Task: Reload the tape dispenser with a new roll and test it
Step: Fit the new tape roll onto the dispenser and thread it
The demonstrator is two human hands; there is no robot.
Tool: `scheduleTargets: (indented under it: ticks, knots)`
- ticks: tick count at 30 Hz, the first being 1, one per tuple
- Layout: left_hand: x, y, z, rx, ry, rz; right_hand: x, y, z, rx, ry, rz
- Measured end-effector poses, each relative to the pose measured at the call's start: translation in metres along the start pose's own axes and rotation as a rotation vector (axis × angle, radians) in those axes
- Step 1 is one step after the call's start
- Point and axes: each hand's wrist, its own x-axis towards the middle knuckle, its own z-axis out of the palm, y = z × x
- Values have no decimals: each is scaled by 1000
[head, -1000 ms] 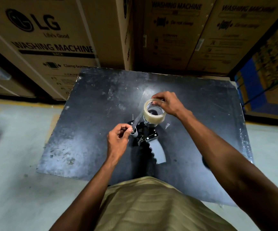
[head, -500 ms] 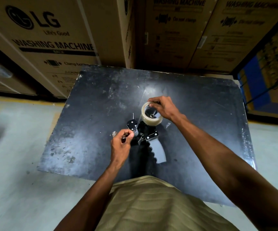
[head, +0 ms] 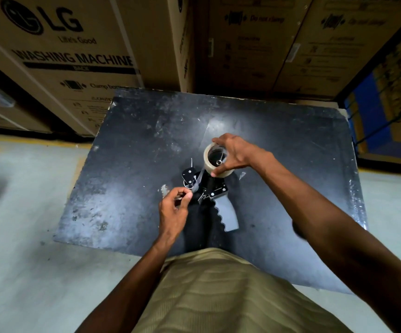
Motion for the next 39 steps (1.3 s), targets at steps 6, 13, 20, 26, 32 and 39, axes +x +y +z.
scheduleTargets:
  ticks: [6, 13, 20, 26, 32, 39]
  knots:
    - [-7, 7, -1, -82, -31, 36, 11, -7, -4, -81, -80, 60]
    - [-7, 3, -2, -48, -34, -12, 11, -9, -6, -69, -93, 75]
    - [-2, -8, -2, 1, -7, -10, 8, -10, -4, -56, -58, 92]
    - [-1, -9, 0, 18, 15, 1, 9, -12, -4, -1, -77, 134]
    - [4, -13, 1, 1, -11, -11, 7, -7, 0, 55, -48, 145]
    - [2, -10, 3, -10, -3, -10, 7, -4, 8, 93, -4, 146]
